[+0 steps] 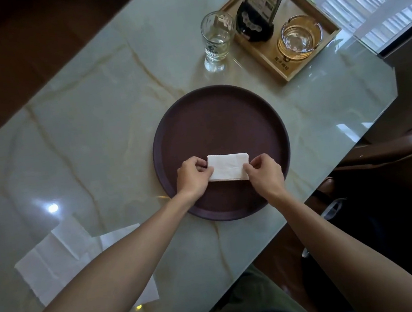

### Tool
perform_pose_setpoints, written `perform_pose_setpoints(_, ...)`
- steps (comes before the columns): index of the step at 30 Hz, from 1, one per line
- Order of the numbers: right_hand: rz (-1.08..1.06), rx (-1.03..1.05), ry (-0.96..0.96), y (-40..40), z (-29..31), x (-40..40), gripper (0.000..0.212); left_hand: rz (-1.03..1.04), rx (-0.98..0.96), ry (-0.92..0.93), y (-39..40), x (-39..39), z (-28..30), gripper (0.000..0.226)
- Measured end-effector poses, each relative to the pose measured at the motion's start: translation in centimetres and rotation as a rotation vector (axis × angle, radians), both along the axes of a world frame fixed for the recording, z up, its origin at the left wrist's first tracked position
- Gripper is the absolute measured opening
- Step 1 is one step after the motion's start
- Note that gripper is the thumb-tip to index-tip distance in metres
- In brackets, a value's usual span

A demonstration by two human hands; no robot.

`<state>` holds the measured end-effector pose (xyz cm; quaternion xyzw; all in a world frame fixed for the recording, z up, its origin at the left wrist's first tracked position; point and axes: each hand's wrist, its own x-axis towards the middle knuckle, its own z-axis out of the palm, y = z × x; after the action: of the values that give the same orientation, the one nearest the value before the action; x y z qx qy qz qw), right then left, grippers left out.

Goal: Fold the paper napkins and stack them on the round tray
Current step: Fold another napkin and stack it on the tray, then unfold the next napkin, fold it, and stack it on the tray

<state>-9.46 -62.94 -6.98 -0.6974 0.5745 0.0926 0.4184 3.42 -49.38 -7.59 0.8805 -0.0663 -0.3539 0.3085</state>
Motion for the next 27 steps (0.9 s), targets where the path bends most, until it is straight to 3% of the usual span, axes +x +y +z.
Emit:
perform_pose_setpoints(13, 0.053, 0.025, 0.017, -0.4, 0.5, -0.1, 0.011, -0.034, -0.011, 0.033, 0.2, -0.6, -0.5, 0.021)
perform_pose_setpoints(18, 0.104, -0.083, 0.005, -0.3, 2.3, 0.4, 0.016, -0.045, -0.028, 0.059, 1.3, -0.4, -0.1, 0.031)
perform_pose_setpoints(23, 0.234, -0.102, -0.147, 1.8, 4.8, 3.1, 0.028, -0.001, -0.071, 0.070, 4.7, 0.8, 1.5, 0.030)
perform_pose_setpoints(27, 0.476, -0.075, -0.204, 5.5, 6.6, 6.3, 0.039, 0.086, -0.083, 0.023, 9.1, 2.4, 3.7, 0.034)
